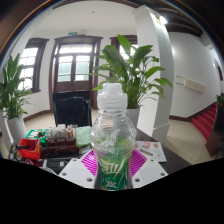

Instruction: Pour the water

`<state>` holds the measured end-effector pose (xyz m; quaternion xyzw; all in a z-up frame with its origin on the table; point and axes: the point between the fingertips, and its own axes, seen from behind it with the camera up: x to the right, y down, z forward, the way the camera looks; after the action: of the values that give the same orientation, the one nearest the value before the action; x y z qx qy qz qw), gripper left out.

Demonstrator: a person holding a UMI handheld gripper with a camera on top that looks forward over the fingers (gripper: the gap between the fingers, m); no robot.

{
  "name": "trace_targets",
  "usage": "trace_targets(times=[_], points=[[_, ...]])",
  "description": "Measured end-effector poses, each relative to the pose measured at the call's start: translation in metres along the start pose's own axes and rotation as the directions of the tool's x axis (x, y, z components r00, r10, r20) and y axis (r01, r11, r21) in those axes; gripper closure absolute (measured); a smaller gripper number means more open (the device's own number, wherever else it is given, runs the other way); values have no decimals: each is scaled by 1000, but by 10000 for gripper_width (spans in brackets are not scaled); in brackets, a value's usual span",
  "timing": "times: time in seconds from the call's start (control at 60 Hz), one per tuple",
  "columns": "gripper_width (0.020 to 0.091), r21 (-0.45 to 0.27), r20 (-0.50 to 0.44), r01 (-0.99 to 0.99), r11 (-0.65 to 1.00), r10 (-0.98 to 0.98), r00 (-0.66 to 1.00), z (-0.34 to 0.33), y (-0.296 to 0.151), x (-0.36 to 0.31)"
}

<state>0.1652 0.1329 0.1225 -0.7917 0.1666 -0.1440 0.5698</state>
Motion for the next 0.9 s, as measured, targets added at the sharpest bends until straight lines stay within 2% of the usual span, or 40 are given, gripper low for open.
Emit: trace_targets(times=[0.15, 0.183, 0.3, 0.467, 0.533, 0.583, 0.767, 0.9], points=[[749, -27, 7, 15, 1000, -15, 1000, 17, 34, 3], [737, 14, 2, -11, 1000, 11, 1000, 18, 28, 4], [723, 16, 5, -69, 997, 69, 998, 13, 31, 10], [554, 5, -3, -51, 999, 51, 999, 13, 35, 8], [383, -59, 8, -35, 998, 36, 999, 9, 49, 7], [319, -77, 34, -30, 997, 32, 999, 4, 54, 2], [306, -83, 35, -23, 996, 26, 999, -44, 61, 2], [284, -120, 117, -6, 993, 20, 993, -109, 77, -20]])
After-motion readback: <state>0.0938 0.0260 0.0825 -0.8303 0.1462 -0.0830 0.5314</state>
